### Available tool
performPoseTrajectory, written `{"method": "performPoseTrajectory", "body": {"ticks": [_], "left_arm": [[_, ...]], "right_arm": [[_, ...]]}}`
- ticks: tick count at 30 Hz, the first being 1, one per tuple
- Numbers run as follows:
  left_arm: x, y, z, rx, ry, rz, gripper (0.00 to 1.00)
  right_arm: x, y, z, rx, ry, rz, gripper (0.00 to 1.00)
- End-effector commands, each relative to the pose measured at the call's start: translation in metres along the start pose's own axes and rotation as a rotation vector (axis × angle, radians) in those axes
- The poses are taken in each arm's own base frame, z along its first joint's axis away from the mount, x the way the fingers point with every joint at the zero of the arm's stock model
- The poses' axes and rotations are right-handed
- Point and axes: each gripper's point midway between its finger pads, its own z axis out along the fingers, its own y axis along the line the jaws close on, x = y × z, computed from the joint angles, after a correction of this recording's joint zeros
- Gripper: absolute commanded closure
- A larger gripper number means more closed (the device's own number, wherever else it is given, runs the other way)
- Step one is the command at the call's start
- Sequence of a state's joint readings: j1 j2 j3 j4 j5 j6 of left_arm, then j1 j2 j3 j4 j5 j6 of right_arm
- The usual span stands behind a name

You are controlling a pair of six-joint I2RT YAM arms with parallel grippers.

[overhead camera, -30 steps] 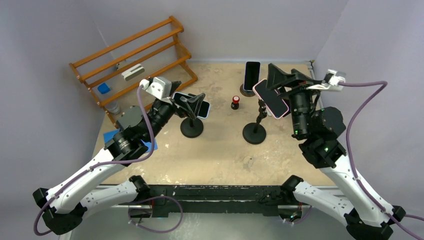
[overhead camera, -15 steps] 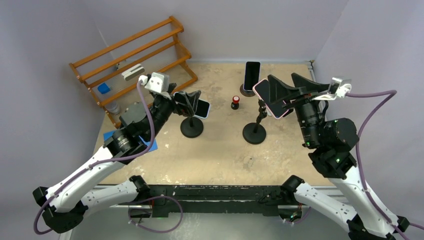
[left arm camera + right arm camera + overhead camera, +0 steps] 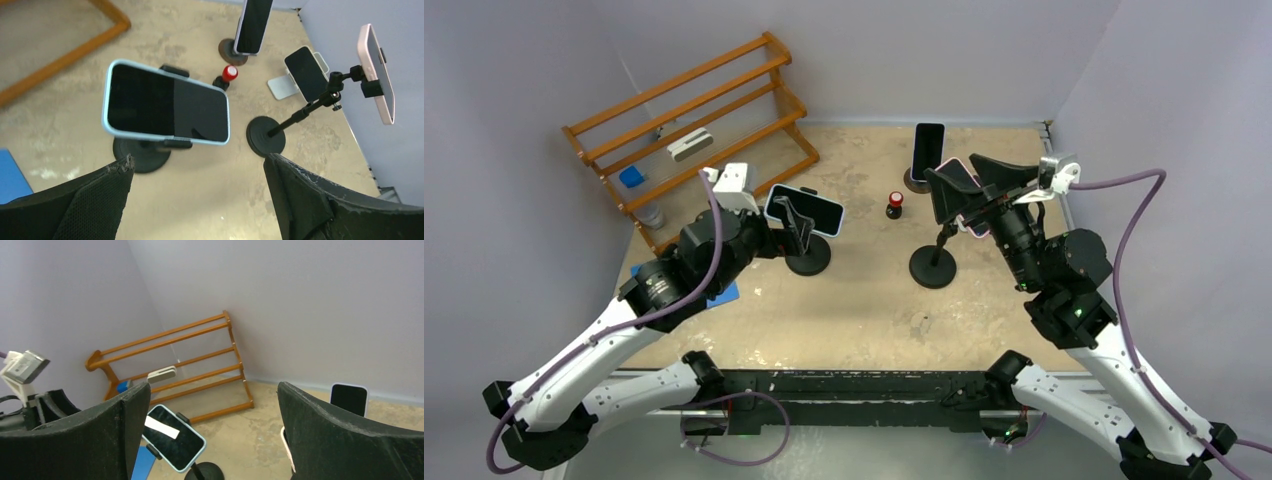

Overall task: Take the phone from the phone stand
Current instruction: Adjust the phone stand with the phone at the center of the board.

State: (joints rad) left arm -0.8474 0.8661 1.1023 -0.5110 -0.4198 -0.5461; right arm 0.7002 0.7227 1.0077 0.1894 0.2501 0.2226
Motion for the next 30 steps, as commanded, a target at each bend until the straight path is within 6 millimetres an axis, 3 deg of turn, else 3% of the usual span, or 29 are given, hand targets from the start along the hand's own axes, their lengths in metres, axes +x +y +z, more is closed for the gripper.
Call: {"method": "performPoseTrajectory", "body": {"ticks": [1,7,11,18,24,30], "left_arm": [[0.021,0.016,-0.016,-0.070,0.081,-0.144,0.00],[0.048,0.018,-0.023,-0.045,0.141,-0.253,0.00],[0.055,0.008,-0.026,0.035,0.141,-0.337,0.00],[0.048,-0.001,-0.017,0.075,0.113,-0.399,0.00],[0.041,0.022,0.008,0.089,0.116,-0.473,0.01],[0.036,0.035,0.010,0.167,0.108,-0.554,0.02]], "right_arm": [[-0.014,0.019,0.002,-0.098,-0.047,0.002,0.01],[-0.012,0.023,0.002,-0.118,-0.026,0.012,0.01],[-0.009,0.027,-0.001,-0.143,-0.019,0.026,0.01],[-0.017,0.040,-0.006,-0.209,-0.042,0.061,0.01],[-0.017,0.045,-0.008,-0.239,-0.040,0.062,0.01],[-0.022,0.043,-0.014,-0.233,-0.055,0.048,0.01]]}}
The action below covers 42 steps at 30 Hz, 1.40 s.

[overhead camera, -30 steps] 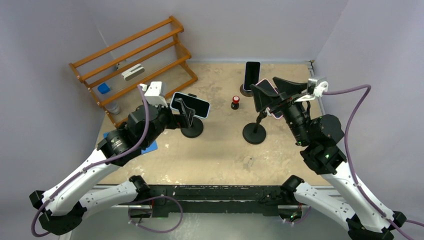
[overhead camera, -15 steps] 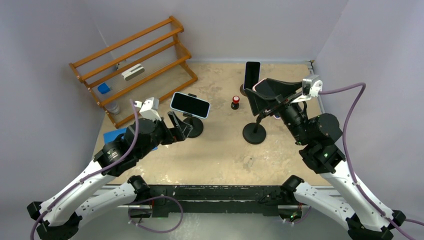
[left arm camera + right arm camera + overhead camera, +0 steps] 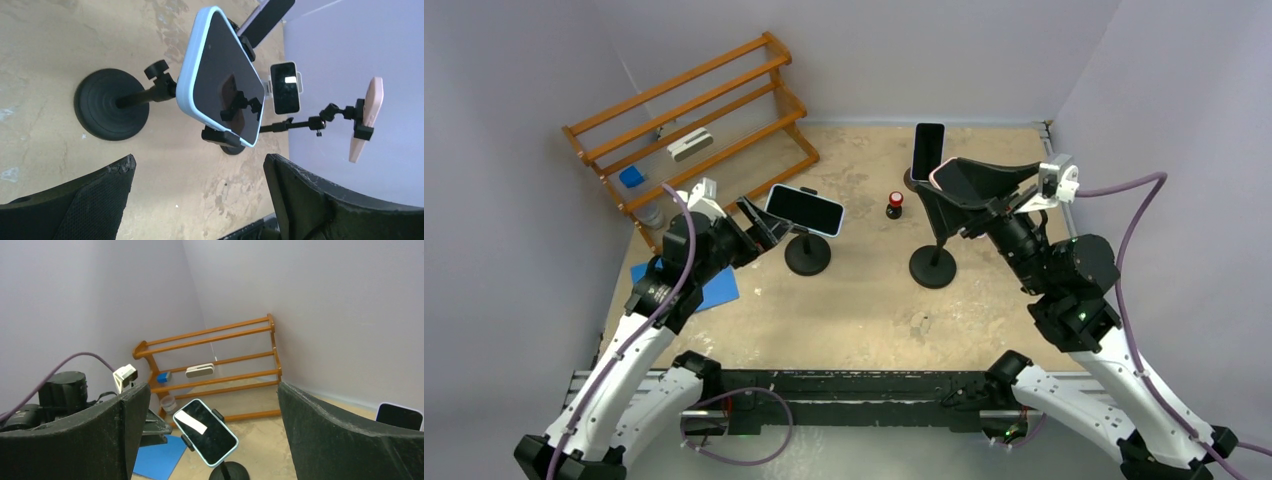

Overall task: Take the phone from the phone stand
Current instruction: Adjust the phone stand with the phone at the center of the board.

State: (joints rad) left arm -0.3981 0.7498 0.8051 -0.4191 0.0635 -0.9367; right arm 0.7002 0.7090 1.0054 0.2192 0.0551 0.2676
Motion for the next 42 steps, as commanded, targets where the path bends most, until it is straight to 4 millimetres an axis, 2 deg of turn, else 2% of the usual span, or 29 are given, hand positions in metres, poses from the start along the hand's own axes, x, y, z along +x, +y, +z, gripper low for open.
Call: {"method": "performPoseTrajectory", "body": {"ticks": [1,7,12,17,22,31,37,42], "left_arm": [[0.000,-0.030,-0.009,0.197,0.038,-0.039,0.02],[-0.008,-0.040,-0.019,0.289,-0.017,-0.043,0.01],[-0.017,-0.045,-0.022,0.319,-0.046,-0.025,0.00],[-0.021,-0.036,-0.020,0.328,-0.055,-0.039,0.00],[-0.026,-0.025,-0.015,0.368,-0.028,-0.079,0.02],[-0.033,-0.046,-0.025,0.492,-0.048,-0.012,0.03],[-0.038,-0.045,-0.024,0.504,-0.056,-0.024,0.07],[-0.040,-0.042,-0.021,0.508,-0.061,-0.044,0.08]], "right_arm": [[-0.019,0.008,-0.007,-0.035,-0.067,-0.009,0.01],[-0.021,0.010,-0.014,-0.050,-0.086,-0.010,0.01],[-0.020,0.015,-0.011,-0.076,-0.081,0.007,0.01],[-0.011,0.022,0.009,-0.097,-0.035,0.079,0.04],[0.007,0.031,0.032,-0.145,0.039,0.131,0.08],[0.021,0.042,0.055,-0.184,0.063,0.196,0.10],[0.034,0.040,0.074,-0.116,0.084,0.218,0.10],[0.035,0.039,0.071,-0.110,0.072,0.216,0.10]]}}
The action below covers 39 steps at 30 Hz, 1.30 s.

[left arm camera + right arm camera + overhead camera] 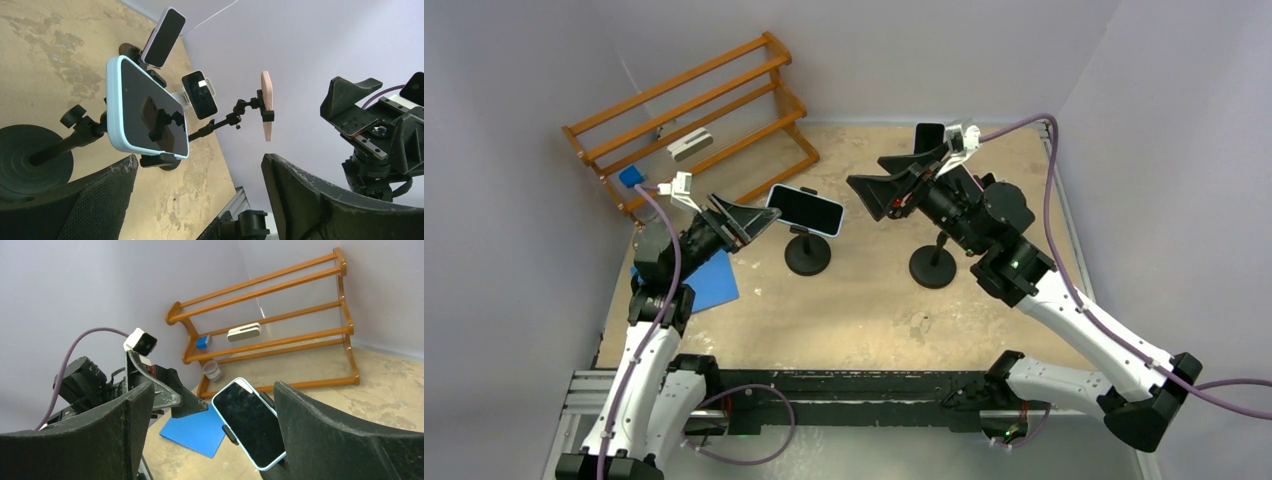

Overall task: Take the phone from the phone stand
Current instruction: Adjust the phone stand with the phone at the center of the board.

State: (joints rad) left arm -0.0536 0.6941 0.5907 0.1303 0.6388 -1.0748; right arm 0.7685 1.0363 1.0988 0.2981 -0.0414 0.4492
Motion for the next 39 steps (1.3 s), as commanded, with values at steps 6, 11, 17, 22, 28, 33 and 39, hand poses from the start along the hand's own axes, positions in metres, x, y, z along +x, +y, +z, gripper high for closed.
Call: {"method": "performPoseTrajectory", "body": {"ticks": [6,11,17,22,28,33,39], "left_arm": [[-0.008,-0.014,0.005,0.114,-0.015,0.001,0.10],[-0.009,-0.015,0.011,0.138,0.010,0.005,0.14],[-0.002,-0.003,0.008,0.080,0.026,0.006,0.14],[-0.001,-0.004,0.001,0.034,0.030,0.044,0.12],[0.012,0.014,-0.006,-0.029,0.046,0.010,0.11],[0.018,0.026,-0.003,-0.029,0.052,-0.020,0.10],[0.012,0.015,0.005,0.053,0.043,-0.003,0.09]], "right_arm": [[-0.036,0.017,-0.012,-0.044,-0.137,0.011,0.10],[-0.031,0.015,-0.014,-0.042,-0.127,0.020,0.10],[-0.031,0.017,-0.017,-0.048,-0.126,0.021,0.10],[-0.030,0.017,-0.015,-0.048,-0.123,0.015,0.10],[-0.026,0.014,-0.012,-0.043,-0.110,0.003,0.09],[-0.024,0.015,-0.010,-0.048,-0.100,0.003,0.09],[-0.022,0.018,-0.010,-0.064,-0.096,0.004,0.09]]}}
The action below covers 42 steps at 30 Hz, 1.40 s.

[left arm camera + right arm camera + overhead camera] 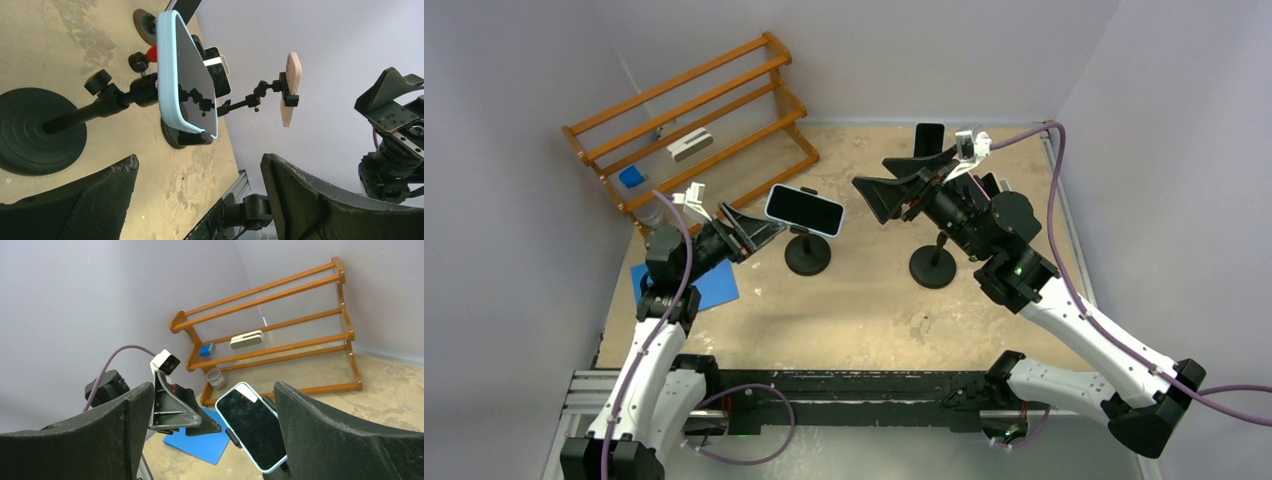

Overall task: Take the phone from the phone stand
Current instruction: Adjust the phone stand with the phone at the center of the board.

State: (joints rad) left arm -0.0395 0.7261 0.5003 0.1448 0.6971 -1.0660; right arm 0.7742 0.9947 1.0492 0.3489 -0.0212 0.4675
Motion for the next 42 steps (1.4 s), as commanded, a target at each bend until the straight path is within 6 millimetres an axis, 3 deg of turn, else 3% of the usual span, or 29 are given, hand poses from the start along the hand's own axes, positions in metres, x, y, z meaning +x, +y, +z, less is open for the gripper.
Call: {"method": "performPoseTrajectory", "body": {"ticks": [1,13,18,28,42], "left_arm": [[-0.015,-0.023,0.004,0.108,-0.039,0.059,0.09],[-0.016,-0.009,0.019,0.119,-0.017,0.016,0.11],[-0.021,-0.014,0.021,0.139,-0.022,0.033,0.13],[-0.025,-0.015,0.027,0.149,-0.010,0.041,0.24],[-0.036,-0.013,0.040,0.158,-0.011,0.026,0.32]], "right_arm": [[-0.017,0.016,-0.001,-0.060,-0.051,-0.012,0.09],[-0.014,0.015,0.001,-0.059,-0.044,-0.010,0.09],[-0.013,0.016,0.002,-0.060,-0.042,-0.009,0.09],[-0.012,0.013,0.000,-0.050,-0.043,-0.007,0.09],[-0.011,0.011,-0.001,-0.042,-0.043,-0.009,0.09]]}}
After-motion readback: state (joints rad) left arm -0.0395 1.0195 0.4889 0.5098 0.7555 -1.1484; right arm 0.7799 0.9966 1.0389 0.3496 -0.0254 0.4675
